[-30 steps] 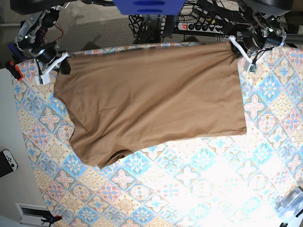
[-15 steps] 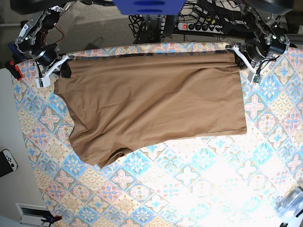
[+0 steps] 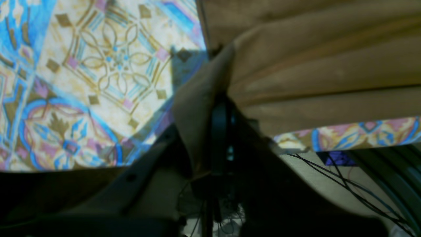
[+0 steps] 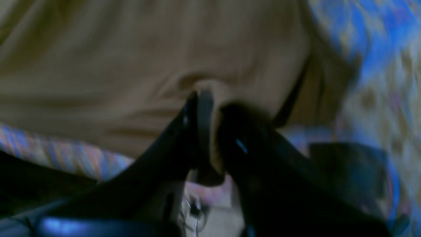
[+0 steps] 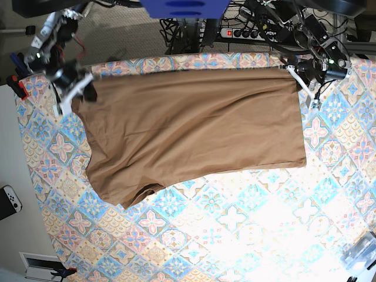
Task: Layout the t-shirt on the table in an organized manner, then fold the t-shirt properly
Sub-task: 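Carry the held edge over the shirt toward the hem with both grippers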
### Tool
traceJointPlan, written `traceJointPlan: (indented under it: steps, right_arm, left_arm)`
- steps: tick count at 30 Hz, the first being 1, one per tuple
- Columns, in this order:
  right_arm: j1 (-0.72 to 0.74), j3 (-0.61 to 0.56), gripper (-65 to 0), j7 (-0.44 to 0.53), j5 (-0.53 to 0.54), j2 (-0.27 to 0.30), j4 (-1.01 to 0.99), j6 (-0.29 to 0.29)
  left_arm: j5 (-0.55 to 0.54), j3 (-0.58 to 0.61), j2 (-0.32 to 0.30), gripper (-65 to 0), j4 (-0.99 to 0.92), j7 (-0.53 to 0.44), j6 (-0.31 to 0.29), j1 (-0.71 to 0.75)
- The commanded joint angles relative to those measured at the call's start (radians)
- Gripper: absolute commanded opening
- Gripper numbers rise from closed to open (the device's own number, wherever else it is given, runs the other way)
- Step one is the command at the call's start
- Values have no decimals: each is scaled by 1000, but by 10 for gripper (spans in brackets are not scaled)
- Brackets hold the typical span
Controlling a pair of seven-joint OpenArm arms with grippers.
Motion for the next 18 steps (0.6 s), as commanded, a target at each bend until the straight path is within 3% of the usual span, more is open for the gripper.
traceJointPlan:
  steps: [1,4,11,18]
  right_arm:
    - [22,-11,-650,28,19,20,20,-12]
    - [33,-57,-650,29,18,20,20,-42]
    - [35,-69,-650,29,15,20,19,-49]
    - [116,-72,-650,31,-153,20,19,-45]
  left_arm:
    - [16,-4,-11,-650,18,-3,2,-5]
    - [18,-4,-11,-650,19,-3,2,-6]
    - [19,-4,-14,-650,21,-3,2,-5]
    - [33,62,-12,-650,97,-3,2,-3]
